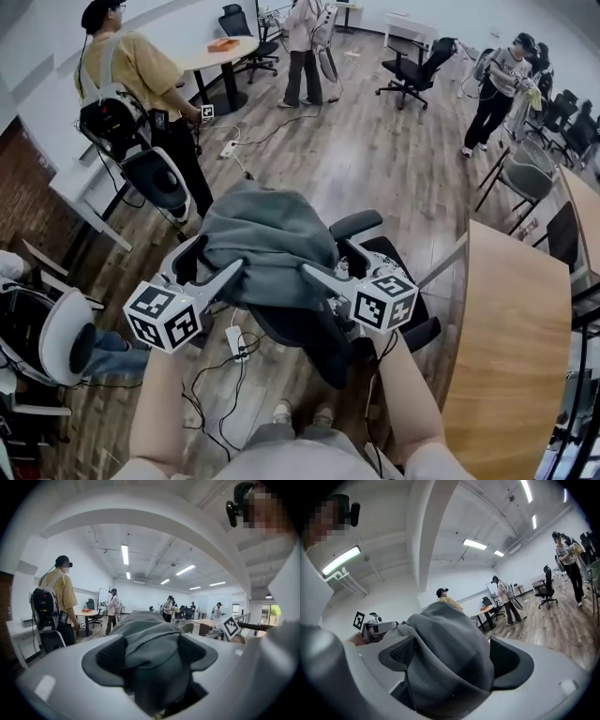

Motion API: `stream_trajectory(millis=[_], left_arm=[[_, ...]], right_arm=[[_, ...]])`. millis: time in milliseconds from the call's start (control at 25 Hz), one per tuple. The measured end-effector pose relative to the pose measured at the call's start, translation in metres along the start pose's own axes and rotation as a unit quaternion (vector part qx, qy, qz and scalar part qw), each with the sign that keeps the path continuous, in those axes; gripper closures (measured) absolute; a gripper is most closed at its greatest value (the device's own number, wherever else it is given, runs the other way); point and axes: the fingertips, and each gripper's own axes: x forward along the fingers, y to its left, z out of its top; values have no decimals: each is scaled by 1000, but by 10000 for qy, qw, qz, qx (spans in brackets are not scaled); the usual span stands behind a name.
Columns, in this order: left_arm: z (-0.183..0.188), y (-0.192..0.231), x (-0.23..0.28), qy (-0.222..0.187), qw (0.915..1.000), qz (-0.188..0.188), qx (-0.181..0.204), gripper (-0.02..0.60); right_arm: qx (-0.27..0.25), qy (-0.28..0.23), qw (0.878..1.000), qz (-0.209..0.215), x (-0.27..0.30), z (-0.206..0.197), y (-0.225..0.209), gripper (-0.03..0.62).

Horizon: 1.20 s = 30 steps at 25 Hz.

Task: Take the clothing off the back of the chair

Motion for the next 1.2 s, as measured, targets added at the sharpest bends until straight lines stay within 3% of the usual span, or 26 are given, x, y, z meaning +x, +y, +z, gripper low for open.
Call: stream_trajectory(millis=[320,400,560,840,1200], left_arm=[[-16,-3,15,10,9989,-235,-408,233],[-20,-3,16,-14,9986,-268,-447,239],[-22,-6,16,-53,9974,-387,-610,293],[-26,-7,20,-83,9962,-440,-754,359],[-11,-9,21,-144,9958,-473,-774,488]], right_arm=[[351,349,9981,372,20,-29,-10,109],[500,311,9969,515,22,-33,-8,154],[573,229,9950,783,21,-32,8,334],[433,149,9945,938,21,-33,14,523],[-1,-312,9956,883,15,-3,23,562]])
